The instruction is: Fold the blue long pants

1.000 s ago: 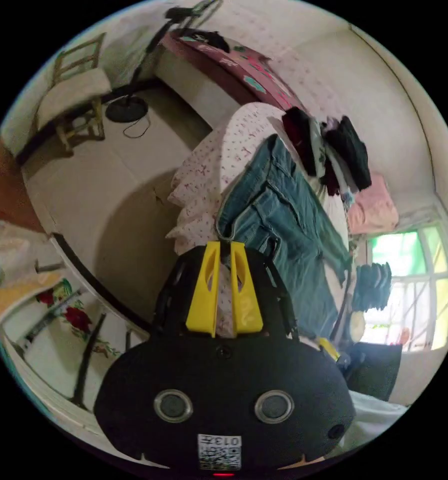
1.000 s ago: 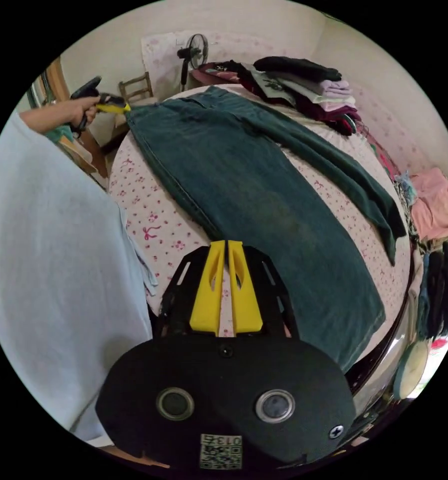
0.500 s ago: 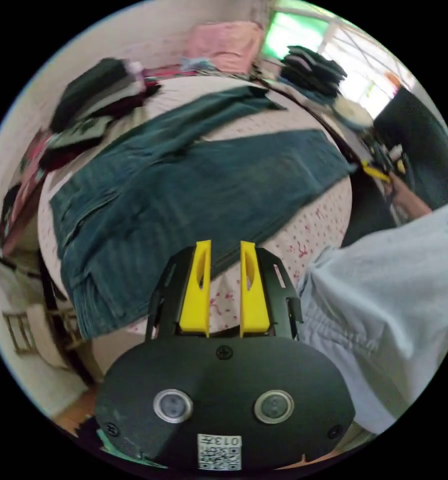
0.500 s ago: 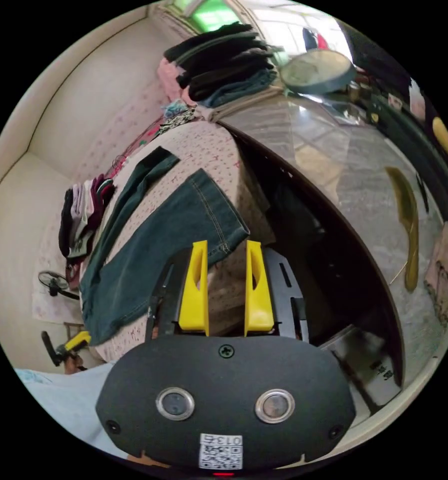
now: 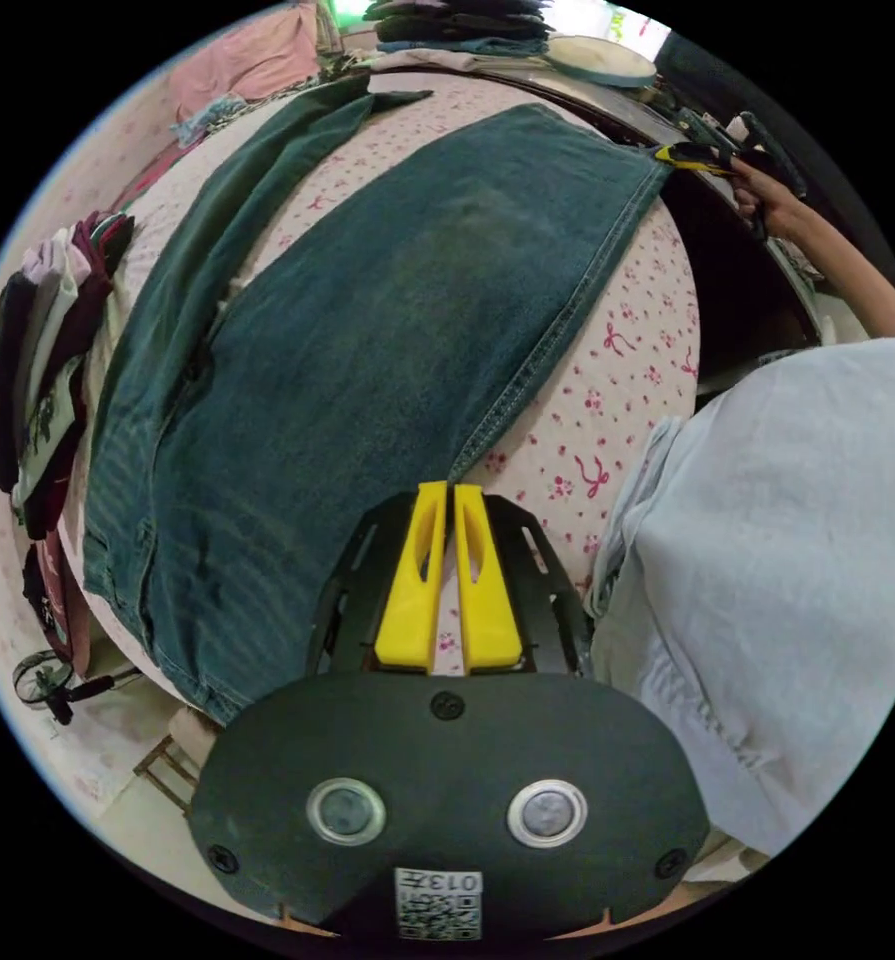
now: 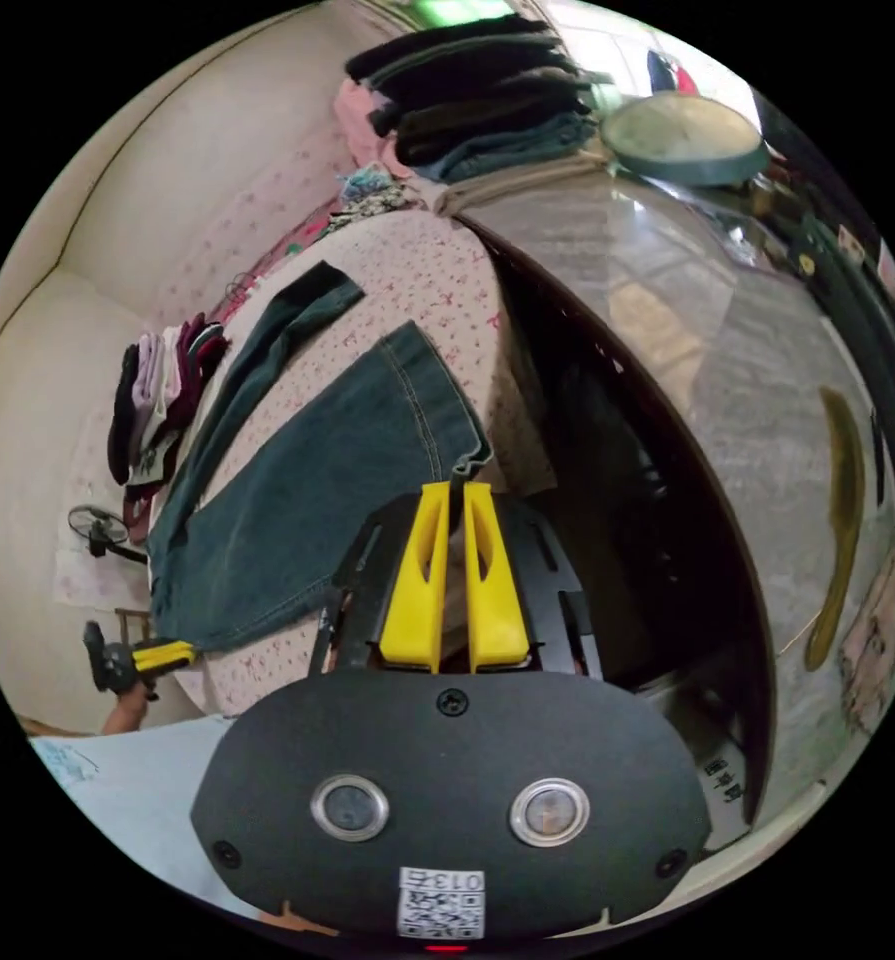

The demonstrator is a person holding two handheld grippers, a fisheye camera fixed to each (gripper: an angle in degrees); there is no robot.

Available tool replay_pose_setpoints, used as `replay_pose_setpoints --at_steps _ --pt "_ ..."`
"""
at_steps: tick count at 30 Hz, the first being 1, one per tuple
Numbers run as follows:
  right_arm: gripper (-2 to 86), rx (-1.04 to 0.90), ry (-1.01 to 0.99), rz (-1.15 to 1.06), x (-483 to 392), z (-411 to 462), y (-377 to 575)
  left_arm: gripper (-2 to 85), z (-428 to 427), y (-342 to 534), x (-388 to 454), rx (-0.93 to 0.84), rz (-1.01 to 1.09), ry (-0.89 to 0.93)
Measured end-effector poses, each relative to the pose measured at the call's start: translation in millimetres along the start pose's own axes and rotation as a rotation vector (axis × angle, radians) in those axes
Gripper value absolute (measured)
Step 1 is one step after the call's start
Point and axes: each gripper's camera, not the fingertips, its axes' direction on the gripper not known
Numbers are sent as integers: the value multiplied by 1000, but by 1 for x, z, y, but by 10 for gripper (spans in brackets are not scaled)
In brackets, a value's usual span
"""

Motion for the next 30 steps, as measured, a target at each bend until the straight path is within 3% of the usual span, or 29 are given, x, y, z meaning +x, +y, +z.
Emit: replay_pose_setpoints --at_steps 4,12,17,20,25,30 --pt "31 131 -33 -96 -1 -34 7 6 -29 4 -2 79 -11 -2" --pt "45 -46 89 -99 23 34 5 17 33 -15 -6 3 -85 98" --pt "57 87 333 -187 -6 9 -8 22 7 -4 -22 169 -130 194" --pt "43 144 247 -344 -50 23 -16 15 8 -8 -44 228 -215 180" --pt "22 47 198 -507 -109 98 -32 2 44 -51 -58 154 -227 140" --pt "7 -119 264 -545 -112 150 -56 3 63 -62 -71 102 -247 153"
